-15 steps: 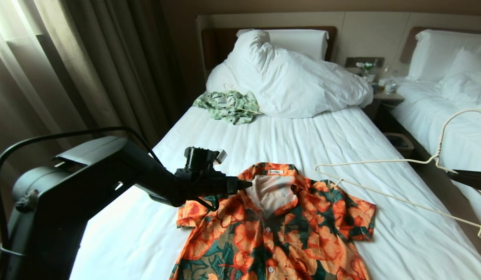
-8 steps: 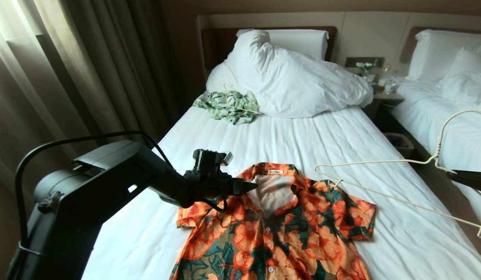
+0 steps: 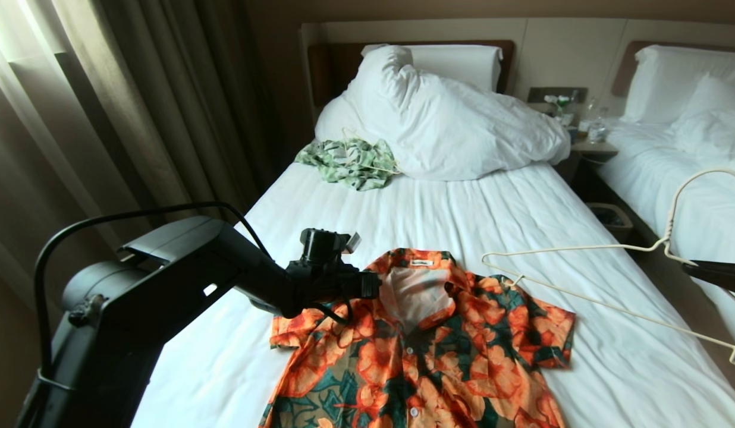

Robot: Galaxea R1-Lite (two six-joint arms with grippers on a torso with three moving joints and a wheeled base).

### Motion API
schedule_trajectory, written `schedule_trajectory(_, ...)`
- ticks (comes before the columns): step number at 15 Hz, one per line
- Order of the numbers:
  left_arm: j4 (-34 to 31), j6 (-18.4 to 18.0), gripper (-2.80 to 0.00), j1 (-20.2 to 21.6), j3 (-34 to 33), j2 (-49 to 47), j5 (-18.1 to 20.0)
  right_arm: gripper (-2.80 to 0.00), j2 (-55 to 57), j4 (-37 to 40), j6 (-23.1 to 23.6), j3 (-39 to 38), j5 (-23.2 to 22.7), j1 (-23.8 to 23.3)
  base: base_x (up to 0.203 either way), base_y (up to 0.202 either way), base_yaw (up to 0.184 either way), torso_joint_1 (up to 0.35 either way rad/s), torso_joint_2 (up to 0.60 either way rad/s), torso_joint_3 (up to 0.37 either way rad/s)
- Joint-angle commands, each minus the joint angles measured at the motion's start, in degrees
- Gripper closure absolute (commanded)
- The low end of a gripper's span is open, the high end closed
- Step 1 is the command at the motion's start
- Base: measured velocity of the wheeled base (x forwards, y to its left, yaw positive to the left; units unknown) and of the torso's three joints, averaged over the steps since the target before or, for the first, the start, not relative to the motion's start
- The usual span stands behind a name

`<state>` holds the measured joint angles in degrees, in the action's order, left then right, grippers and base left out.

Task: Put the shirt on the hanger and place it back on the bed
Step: Lift the shirt and hanger

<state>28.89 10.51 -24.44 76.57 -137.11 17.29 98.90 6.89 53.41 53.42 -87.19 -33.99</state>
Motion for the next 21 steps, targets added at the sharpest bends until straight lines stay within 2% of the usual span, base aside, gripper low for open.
schedule_trajectory(1,0.3,0.8,0.00,0.0,0.1,0.2,0.1,0.00,1.7,0.1,0.3,0.1,-0.5,0.2,0.000,0.000,0.000,0.000,0.00,0.000)
schedule_trajectory(3,0.4,3.0,0.00,-0.3,-0.4,2.0,0.0,0.00,4.9,0.1,0.2,0.9,-0.5,0.7,0.000,0.000,0.000,0.000,0.00,0.000)
schedule_trajectory(6,0.2,4.0,0.00,-0.4,-3.2,7.3,0.0,0.00,8.9,0.0,0.1,1.6,-0.5,2.9,0.000,0.000,0.000,0.000,0.00,0.000)
schedule_trajectory(9,0.3,4.0,0.00,-1.9,-10.2,14.5,-0.4,0.00,10.6,-0.7,0.1,1.3,-0.5,5.8,0.000,0.000,0.000,0.000,0.00,0.000)
schedule_trajectory(12,0.3,3.9,0.00,-2.8,-12.7,19.0,-1.4,0.00,11.3,-1.1,-2.3,5.4,-0.5,14.0,0.000,0.000,0.000,0.000,0.00,0.000)
schedule_trajectory(15,0.1,4.0,0.00,-4.7,-13.2,21.2,-1.4,0.00,11.8,-1.2,-3.7,7.6,-0.1,18.6,0.000,0.000,0.000,0.000,0.00,0.000)
schedule_trajectory(21,0.4,4.1,0.00,-7.4,-15.3,24.6,-1.8,0.00,16.0,-1.1,-5.2,10.6,2.4,19.0,0.000,0.000,0.000,0.000,0.00,0.000)
